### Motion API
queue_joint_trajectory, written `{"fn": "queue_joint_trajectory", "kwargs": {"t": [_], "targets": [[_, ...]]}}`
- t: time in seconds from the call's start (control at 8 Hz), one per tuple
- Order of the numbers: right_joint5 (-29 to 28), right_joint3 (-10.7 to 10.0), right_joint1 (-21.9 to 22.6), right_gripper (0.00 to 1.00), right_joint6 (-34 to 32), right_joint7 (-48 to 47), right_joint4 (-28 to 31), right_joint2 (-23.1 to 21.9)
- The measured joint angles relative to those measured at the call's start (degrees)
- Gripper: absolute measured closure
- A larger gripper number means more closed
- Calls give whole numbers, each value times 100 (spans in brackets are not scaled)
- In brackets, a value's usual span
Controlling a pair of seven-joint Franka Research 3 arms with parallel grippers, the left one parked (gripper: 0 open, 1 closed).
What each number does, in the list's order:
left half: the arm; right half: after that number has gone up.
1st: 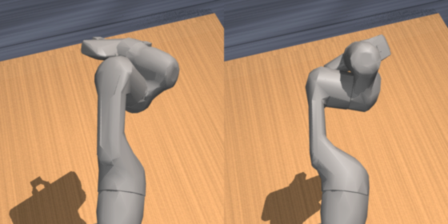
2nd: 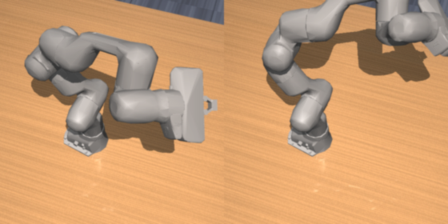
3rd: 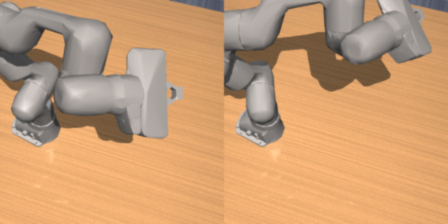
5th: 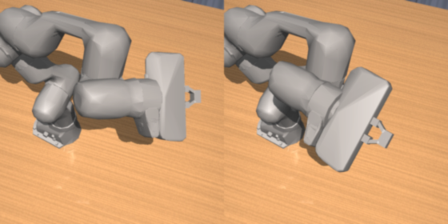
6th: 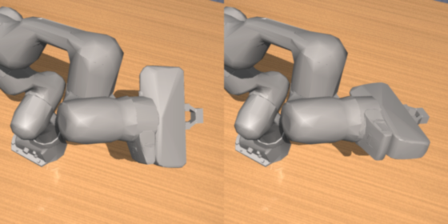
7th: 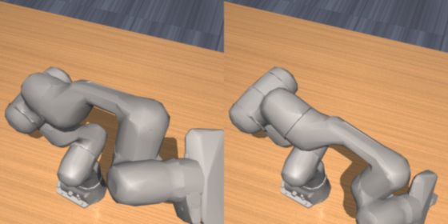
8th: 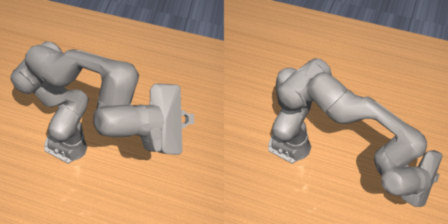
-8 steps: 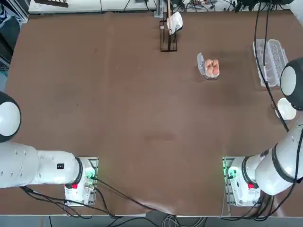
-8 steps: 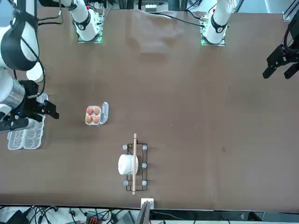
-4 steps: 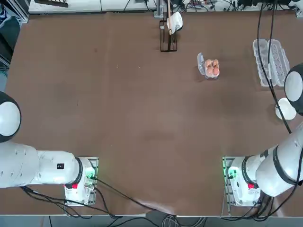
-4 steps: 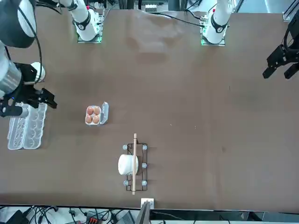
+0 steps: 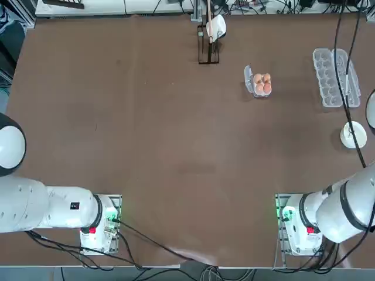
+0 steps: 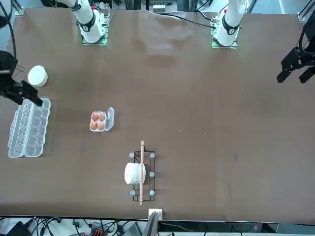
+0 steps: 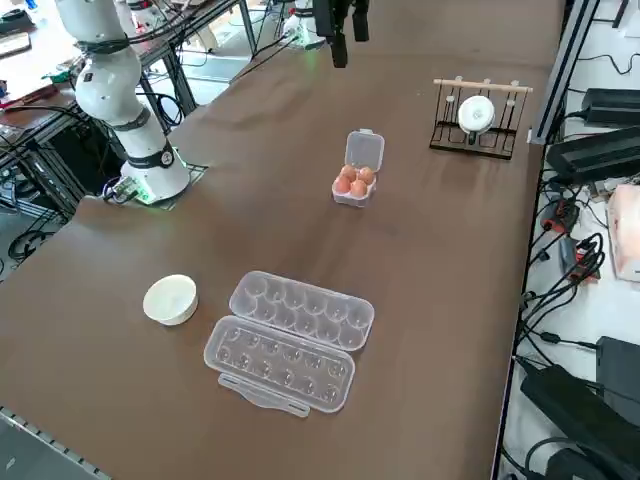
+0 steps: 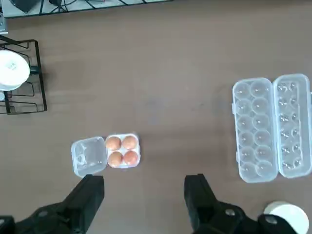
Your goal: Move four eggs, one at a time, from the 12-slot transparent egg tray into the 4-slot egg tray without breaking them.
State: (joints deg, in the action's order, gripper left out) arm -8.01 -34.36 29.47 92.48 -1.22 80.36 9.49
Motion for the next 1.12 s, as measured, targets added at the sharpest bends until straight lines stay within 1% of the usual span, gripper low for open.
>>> {"fn": "queue_joint_trajectory", "kwargs": {"t": [0.12,0.25,0.38,0.5,0.62,0.75,0.88,1.0,1.12], "targets": [[74,146,-198,0,-107,0,2,-127],[191,611,-663,0,-173,-1,34,-266],[282,1343,-1357,0,-212,-3,126,-400],[353,2032,-2001,0,-216,-7,247,-495],[449,2490,-2401,0,-215,-9,324,-545],[574,2778,-2608,0,-215,-10,351,-570],[654,2955,-2721,0,-215,-21,364,-605],[676,3025,-2780,0,-215,-24,393,-660],[677,3040,-2813,0,-220,-18,434,-721]]}}
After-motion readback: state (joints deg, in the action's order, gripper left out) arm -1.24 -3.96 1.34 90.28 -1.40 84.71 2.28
